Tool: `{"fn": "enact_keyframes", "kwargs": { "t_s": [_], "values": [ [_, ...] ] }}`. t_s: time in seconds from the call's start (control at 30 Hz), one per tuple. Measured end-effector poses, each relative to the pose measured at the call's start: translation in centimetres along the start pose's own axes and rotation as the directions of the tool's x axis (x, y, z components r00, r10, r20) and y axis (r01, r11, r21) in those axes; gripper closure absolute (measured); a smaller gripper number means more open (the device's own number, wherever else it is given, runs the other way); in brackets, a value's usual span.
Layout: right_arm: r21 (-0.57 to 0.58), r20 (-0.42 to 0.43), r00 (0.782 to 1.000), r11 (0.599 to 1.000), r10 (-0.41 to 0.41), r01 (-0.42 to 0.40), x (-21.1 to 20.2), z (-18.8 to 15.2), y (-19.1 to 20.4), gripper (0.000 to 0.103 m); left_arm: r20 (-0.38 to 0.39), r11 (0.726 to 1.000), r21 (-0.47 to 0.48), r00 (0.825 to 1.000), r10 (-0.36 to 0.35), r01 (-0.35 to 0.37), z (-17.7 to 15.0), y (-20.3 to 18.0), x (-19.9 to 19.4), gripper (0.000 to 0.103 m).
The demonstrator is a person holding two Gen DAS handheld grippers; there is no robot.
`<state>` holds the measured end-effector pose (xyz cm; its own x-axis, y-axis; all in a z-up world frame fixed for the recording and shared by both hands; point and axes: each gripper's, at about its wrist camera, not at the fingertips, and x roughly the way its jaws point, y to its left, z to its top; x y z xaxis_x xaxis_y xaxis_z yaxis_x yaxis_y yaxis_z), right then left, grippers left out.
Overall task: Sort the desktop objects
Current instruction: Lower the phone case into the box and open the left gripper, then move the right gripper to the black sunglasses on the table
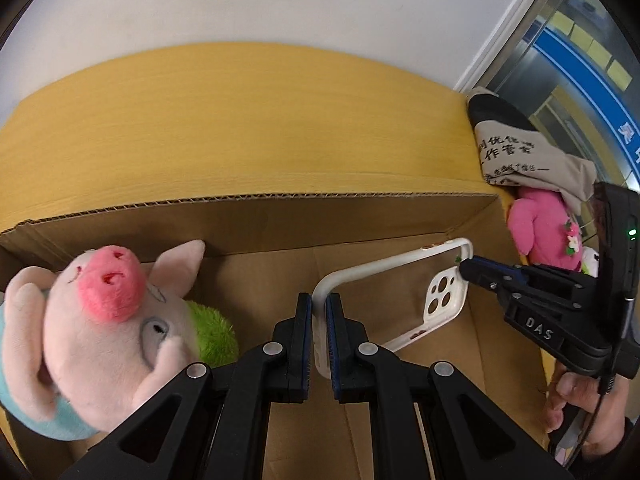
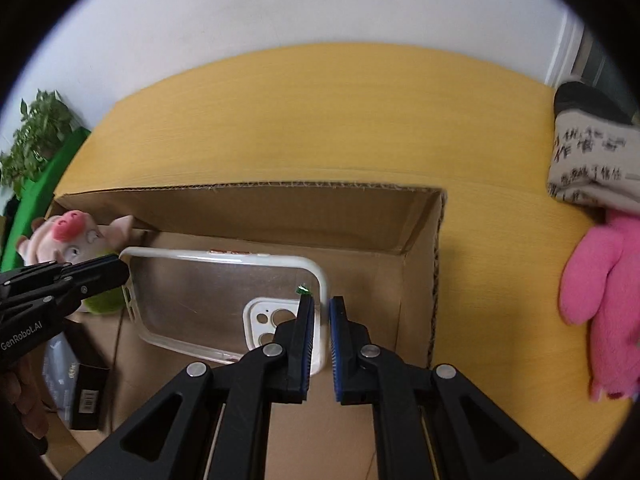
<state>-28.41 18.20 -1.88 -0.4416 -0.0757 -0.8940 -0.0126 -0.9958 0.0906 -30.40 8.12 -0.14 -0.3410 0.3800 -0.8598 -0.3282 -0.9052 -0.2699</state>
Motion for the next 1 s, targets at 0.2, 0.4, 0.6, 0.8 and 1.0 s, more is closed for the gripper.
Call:
{"fn": "enact_keyframes", "kwargs": {
  "t_s": [0.2,0.4,0.6,0.8,1.0],
  "values": [
    [-0.06,0.036,0.997,0.996,-0.069,0.071,-1.4,-0.9,0.7,0.058,0.033,1.0,-0.012,0.999,0.003,-0.003,-0.4,-0.1,-1.2,0.048],
    [-0.161,0.248,0.969,0.985,-0.011,0.053,-9.8,-7.0,3.2,0.035,0.23,0.998,0.043,0.972,-0.045,0.036,-4.4,-0.2,-9.4,0.008],
    [-0.298,0.347,0.923,0.953,0.165,-0.058,-17.7,-18.3,3.4,0.018,0.391,0.995,0.101,0.92,-0.013,-0.029,-12.9,-0.1,-19.4,0.0],
    [-0.456,0.128,0.982,0.888,0.136,-0.063,-17.0,-29.4,3.4,0.018,0.495,0.994,0.092,0.869,-0.001,-0.052,-22.9,1.3,-26.4,0.0],
    [-0.444,-0.011,0.998,0.894,0.055,-0.054,-13.0,-34.6,3.6,0.019,0.482,0.995,0.065,0.876,0.032,-0.072,-30.2,1.2,-26.5,0.0]
  ]
}}
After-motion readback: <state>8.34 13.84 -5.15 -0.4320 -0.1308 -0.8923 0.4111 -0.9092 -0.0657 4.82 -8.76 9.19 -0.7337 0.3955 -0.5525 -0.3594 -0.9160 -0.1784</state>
